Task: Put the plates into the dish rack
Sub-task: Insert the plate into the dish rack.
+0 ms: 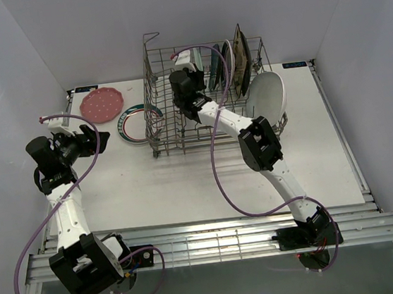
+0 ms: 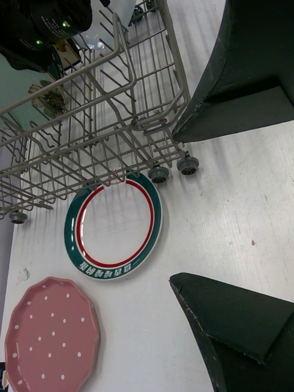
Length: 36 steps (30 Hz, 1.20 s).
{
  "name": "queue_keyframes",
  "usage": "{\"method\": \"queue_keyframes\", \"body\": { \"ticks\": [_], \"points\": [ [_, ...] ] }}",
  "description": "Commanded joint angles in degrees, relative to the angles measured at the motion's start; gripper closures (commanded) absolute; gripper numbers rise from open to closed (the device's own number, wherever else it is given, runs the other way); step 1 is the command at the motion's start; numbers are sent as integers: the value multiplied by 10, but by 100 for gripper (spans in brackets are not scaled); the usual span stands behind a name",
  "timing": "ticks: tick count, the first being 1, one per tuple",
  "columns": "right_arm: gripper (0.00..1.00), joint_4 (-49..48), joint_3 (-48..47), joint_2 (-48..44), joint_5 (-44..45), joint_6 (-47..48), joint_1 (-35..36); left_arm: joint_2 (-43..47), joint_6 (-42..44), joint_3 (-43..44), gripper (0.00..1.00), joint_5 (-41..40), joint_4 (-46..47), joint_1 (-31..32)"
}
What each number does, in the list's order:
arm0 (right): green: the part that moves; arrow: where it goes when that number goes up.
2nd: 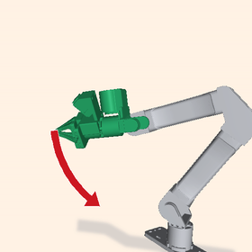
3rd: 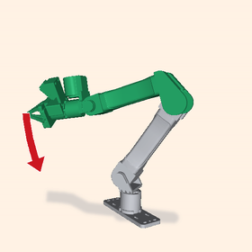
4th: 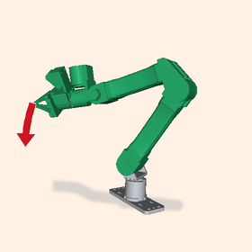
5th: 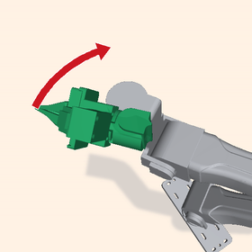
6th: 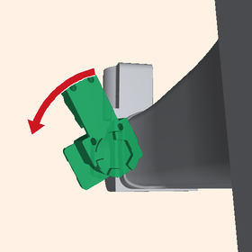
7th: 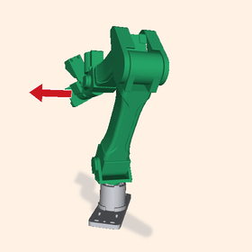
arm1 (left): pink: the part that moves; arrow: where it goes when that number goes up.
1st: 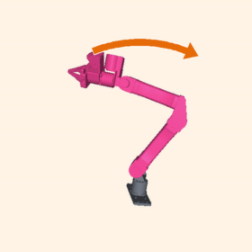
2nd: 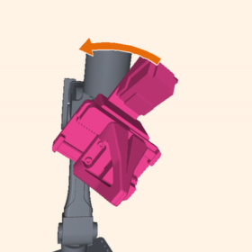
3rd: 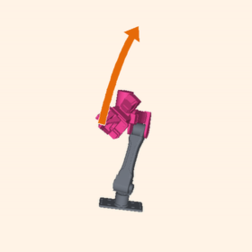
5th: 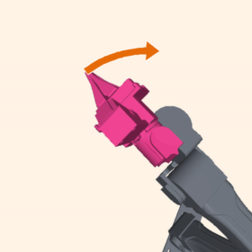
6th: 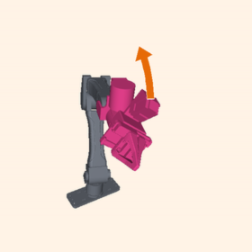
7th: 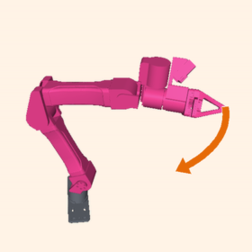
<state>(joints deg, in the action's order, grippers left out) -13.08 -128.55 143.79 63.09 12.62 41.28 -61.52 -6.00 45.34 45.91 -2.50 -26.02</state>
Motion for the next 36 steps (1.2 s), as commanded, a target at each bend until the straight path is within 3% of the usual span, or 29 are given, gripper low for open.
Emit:
{"method": "queue_keyframes", "body": {
  "ticks": [1, 5, 11, 15, 19, 24, 28, 36],
  "points": [
    [86, -48, -6, -13, 19, -8, 4, 2, 1, -2, 2, 15, 5, 3],
    [85, -36, -1, -14, 19, -22, 4, 3, 2, -2, 2, 13, 5, 2],
    [84, 77, 19, -45, -51, -163, -23, 5, 3, -2, 2, 11, 2, 2],
    [81, 78, 37, -61, -48, -172, -30, 4, 1, -1, 2, 15, 2, 2],
    [67, 80, 44, -66, -46, -168, -30, 3, 1, 0, 2, 15, 2, 3],
    [60, 75, 54, -78, -51, -171, -30, 8, 1, -1, 2, 12, 2, 2],
    [49, 87, 55, -90, -55, -176, -29, 6, 2, -1, 2, 13, 1, 3],
    [41, 84, 101, -148, -81, -179, -18, 9, 3, -1, 2, 11, 0, 2]
  ]
}}
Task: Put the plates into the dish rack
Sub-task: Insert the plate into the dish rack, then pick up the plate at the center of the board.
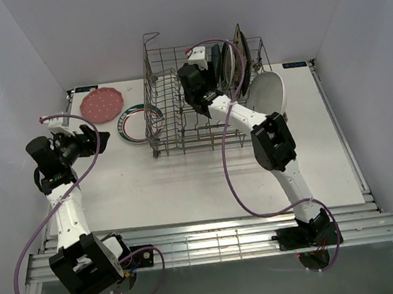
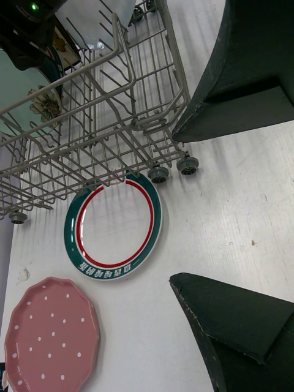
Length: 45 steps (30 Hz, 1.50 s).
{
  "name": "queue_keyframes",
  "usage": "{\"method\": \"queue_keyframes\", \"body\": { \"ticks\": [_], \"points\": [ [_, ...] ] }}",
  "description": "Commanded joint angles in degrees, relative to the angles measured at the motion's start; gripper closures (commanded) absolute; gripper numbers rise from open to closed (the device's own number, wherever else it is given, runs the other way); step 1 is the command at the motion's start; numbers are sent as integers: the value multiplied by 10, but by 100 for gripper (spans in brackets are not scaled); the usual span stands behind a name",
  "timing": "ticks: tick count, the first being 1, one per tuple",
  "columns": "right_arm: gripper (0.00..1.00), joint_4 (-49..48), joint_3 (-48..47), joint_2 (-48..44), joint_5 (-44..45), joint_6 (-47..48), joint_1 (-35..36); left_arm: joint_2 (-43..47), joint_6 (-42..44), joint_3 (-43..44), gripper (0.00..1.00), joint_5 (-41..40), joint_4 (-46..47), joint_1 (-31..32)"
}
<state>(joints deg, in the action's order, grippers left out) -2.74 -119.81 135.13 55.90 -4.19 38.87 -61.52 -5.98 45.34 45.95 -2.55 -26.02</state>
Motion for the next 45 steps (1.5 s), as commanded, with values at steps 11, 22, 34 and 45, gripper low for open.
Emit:
{"method": "queue_keyframes", "body": {
  "ticks": [11, 22, 34, 45],
  "points": [
    [14, -83, 206, -214, -91, -27, 24, -6, 7, 3, 2, 15, -1, 2],
    [9, -161, 393, -358, -101, -11, 78, -32, 16, 17, 2, 15, -26, 2],
    [8, -257, 651, -551, -123, -26, 130, -140, 14, 55, 2, 48, -37, 3],
    [5, -234, 801, -761, -184, -57, 177, -243, -3, 98, 2, -23, -25, 21]
  ]
}}
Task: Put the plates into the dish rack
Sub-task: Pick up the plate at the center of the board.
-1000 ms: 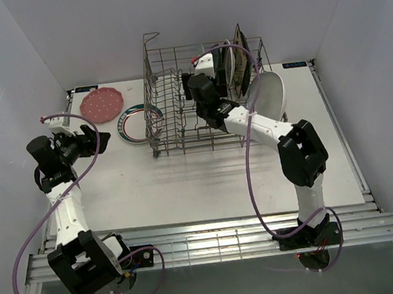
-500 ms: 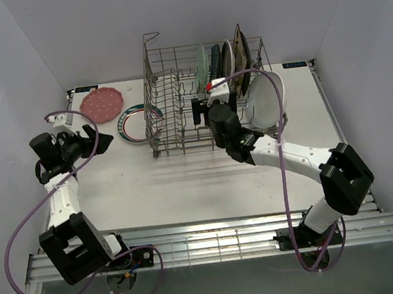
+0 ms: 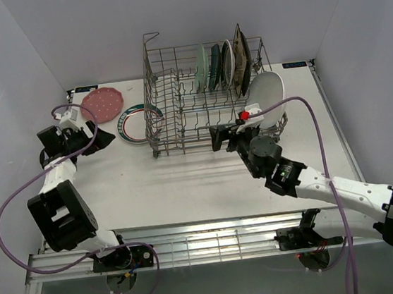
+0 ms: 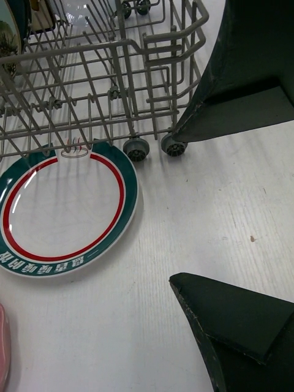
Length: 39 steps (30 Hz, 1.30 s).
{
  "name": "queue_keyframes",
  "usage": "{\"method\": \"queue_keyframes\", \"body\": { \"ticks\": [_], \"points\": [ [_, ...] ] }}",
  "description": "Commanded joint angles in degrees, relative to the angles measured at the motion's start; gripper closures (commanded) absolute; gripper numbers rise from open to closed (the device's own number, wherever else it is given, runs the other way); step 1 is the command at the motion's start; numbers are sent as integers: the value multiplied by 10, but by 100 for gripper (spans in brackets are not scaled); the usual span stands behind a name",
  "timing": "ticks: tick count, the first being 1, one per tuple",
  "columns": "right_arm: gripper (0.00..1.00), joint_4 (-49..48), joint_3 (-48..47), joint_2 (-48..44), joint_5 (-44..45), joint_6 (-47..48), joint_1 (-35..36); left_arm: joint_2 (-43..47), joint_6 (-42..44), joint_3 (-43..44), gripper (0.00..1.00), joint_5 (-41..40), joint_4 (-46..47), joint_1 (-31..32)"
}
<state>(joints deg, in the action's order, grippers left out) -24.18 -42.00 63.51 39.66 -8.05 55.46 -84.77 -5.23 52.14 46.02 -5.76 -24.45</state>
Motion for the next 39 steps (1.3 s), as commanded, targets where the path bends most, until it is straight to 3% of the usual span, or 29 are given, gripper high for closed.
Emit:
{"method": "queue_keyframes", "body": {
  "ticks": [1, 10, 21, 30, 39],
  "points": [
    [5, -12, 31, -56, -25, -26, 13, -27, -14, 36, 2, -24, 7, 7],
    [5, 59, 79, -152, -70, -46, 25, -143, -80, 118, 3, -85, 18, 18],
    [5, 75, 133, -250, -79, -59, 25, -268, -117, 212, 3, -113, 8, 47],
    [6, 94, 122, -262, -77, -50, 25, -303, -132, 238, 4, -176, 7, 98],
    [5, 93, 132, -283, -73, -56, 25, -330, -178, 264, 6, -179, 3, 108]
  ]
}}
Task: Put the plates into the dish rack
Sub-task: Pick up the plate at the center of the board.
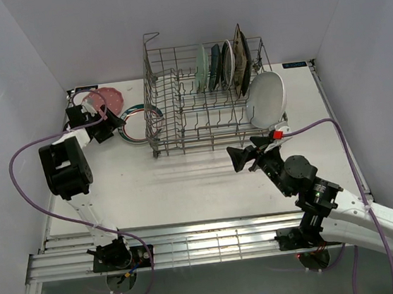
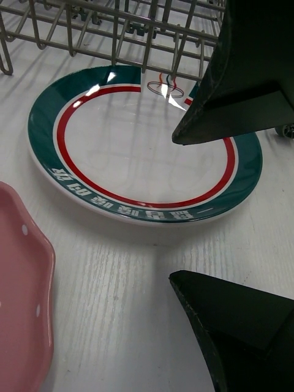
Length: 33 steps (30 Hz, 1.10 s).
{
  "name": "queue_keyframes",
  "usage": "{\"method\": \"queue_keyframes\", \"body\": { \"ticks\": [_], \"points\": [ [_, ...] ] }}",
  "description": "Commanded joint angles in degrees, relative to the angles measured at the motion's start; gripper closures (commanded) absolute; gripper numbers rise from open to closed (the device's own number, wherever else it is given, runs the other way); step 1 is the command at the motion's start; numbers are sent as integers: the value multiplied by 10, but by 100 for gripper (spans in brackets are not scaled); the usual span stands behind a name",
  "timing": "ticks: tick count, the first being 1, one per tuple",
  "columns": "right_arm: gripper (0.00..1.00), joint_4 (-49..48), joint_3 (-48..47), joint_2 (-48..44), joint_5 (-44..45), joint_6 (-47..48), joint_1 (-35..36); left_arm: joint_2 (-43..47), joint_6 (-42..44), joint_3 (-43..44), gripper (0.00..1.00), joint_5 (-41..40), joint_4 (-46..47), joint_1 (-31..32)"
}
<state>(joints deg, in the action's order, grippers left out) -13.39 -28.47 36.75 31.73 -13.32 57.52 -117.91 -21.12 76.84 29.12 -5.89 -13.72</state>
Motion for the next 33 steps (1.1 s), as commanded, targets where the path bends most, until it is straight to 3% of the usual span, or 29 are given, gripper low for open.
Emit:
{"method": "queue_keyframes", "body": {
  "ticks": [1, 20, 33],
  "points": [
    [5, -14, -1, -21, 8, -3, 4, 0, -22, 10, 6, -10, 9, 2],
    [5, -20, 10, -32, 9, -14, 4, -21, -27, -16, 18, 8, 37, 26],
    [5, -17, 14, -46, 7, -20, 4, -25, -12, -27, 49, 34, 42, 26]
  ]
}}
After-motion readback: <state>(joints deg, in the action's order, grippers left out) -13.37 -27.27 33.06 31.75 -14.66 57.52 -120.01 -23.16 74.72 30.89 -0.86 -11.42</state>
